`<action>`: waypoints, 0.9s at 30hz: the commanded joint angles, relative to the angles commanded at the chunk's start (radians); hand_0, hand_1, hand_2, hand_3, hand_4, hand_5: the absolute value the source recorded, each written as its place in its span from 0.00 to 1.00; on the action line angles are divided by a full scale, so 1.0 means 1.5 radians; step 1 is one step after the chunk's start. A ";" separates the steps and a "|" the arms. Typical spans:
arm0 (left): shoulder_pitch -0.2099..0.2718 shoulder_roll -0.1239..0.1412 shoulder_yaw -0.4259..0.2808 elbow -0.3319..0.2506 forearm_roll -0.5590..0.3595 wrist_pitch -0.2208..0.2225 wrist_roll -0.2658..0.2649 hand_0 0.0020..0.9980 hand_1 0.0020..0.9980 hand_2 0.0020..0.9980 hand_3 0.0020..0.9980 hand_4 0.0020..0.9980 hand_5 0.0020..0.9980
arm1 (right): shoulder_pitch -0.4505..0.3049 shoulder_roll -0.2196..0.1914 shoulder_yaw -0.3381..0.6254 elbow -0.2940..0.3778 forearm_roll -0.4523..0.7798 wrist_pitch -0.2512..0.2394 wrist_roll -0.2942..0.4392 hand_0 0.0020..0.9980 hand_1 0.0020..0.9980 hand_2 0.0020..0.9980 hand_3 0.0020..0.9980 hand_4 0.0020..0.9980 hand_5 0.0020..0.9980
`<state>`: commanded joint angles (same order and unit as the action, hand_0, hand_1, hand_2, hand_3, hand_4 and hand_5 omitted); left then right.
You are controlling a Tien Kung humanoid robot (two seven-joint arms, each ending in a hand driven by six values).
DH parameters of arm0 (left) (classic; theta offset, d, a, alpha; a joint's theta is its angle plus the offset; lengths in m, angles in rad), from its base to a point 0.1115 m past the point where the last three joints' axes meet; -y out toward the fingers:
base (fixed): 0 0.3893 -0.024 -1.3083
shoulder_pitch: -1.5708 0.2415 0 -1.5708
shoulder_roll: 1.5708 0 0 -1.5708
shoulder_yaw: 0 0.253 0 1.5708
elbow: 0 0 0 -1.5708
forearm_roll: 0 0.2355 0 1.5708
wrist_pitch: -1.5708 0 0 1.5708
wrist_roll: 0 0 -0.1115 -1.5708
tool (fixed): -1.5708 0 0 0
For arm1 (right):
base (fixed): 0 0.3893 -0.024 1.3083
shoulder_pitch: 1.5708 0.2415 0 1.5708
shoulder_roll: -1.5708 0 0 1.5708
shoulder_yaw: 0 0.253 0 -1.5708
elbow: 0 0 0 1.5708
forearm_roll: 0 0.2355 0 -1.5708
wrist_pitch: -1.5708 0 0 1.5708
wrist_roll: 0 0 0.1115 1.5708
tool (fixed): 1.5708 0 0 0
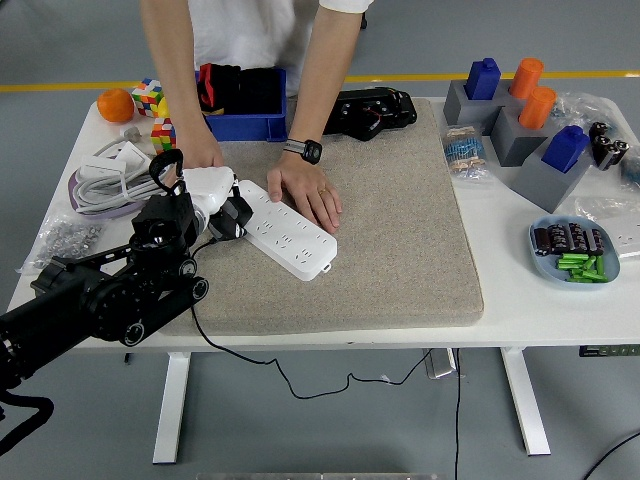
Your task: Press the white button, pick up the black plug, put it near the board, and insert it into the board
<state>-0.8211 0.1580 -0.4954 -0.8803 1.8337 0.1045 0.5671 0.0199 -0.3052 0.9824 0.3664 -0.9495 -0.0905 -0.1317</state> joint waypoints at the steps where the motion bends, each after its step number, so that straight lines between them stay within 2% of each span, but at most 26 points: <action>1: 0.000 0.000 0.001 0.000 -0.001 0.000 -0.001 0.10 0.24 0.34 0.47 0.35 0.00 | 0.000 0.000 0.000 0.000 0.000 0.000 0.000 0.58 0.53 0.55 0.51 0.64 0.38; 2: 0.000 -0.001 0.002 0.000 -0.002 0.000 0.000 0.10 0.24 0.34 0.48 0.38 0.00 | 0.000 0.000 0.000 0.000 0.000 0.000 0.000 0.58 0.53 0.55 0.51 0.64 0.38; 7: 0.002 -0.001 0.001 -0.004 -0.013 -0.001 -0.004 0.10 0.24 0.34 0.48 0.38 0.00 | -0.001 0.001 0.000 0.000 0.000 0.000 0.000 0.58 0.53 0.55 0.51 0.64 0.38; 8: 0.003 -0.001 0.001 -0.005 -0.018 0.001 -0.007 0.15 0.35 0.45 0.59 0.54 0.00 | -0.001 0.001 0.000 0.000 0.000 0.000 0.000 0.58 0.54 0.55 0.51 0.64 0.38; 13: 0.005 0.001 -0.004 -0.011 -0.046 0.015 -0.030 0.15 0.35 0.45 0.59 0.54 0.00 | -0.002 0.001 0.000 0.000 0.000 0.000 0.000 0.58 0.54 0.55 0.51 0.64 0.38; 14: 0.005 0.001 -0.006 -0.012 -0.050 0.018 -0.035 0.72 0.83 0.83 0.89 0.91 0.57 | -0.002 0.001 0.000 0.000 0.000 0.000 0.000 0.58 0.53 0.55 0.51 0.64 0.38; 19: 0.005 0.000 -0.011 -0.012 -0.068 0.048 -0.064 0.72 0.83 0.83 0.89 0.91 0.57 | -0.002 0.002 0.002 0.000 0.000 0.000 0.000 0.58 0.53 0.55 0.51 0.64 0.38; 20: 0.005 0.000 -0.013 -0.011 -0.071 0.054 -0.068 0.85 0.93 0.94 0.97 0.93 0.87 | -0.001 0.002 0.002 0.000 0.000 0.000 0.000 0.58 0.53 0.55 0.51 0.64 0.38; 25: 0.008 0.001 -0.018 -0.014 -0.073 0.058 -0.070 0.85 0.93 0.94 0.97 0.93 0.87 | -0.003 0.002 0.003 0.000 0.000 0.000 0.000 0.58 0.53 0.55 0.51 0.64 0.38; 26: 0.008 0.001 -0.018 -0.015 -0.073 0.056 -0.067 0.90 0.97 0.97 1.00 0.93 0.96 | -0.003 0.002 0.003 0.000 0.000 0.000 0.000 0.58 0.53 0.55 0.51 0.64 0.38; 27: 0.008 0.002 -0.018 -0.016 -0.072 0.053 -0.064 0.90 0.97 0.97 1.00 0.93 0.96 | -0.003 0.002 0.003 0.000 0.000 0.000 0.000 0.58 0.53 0.55 0.51 0.64 0.38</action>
<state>-0.8089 0.1605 -0.5229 -0.9044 1.7251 0.1838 0.4715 0.0146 -0.3019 0.9874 0.3657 -0.9501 -0.0903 -0.1318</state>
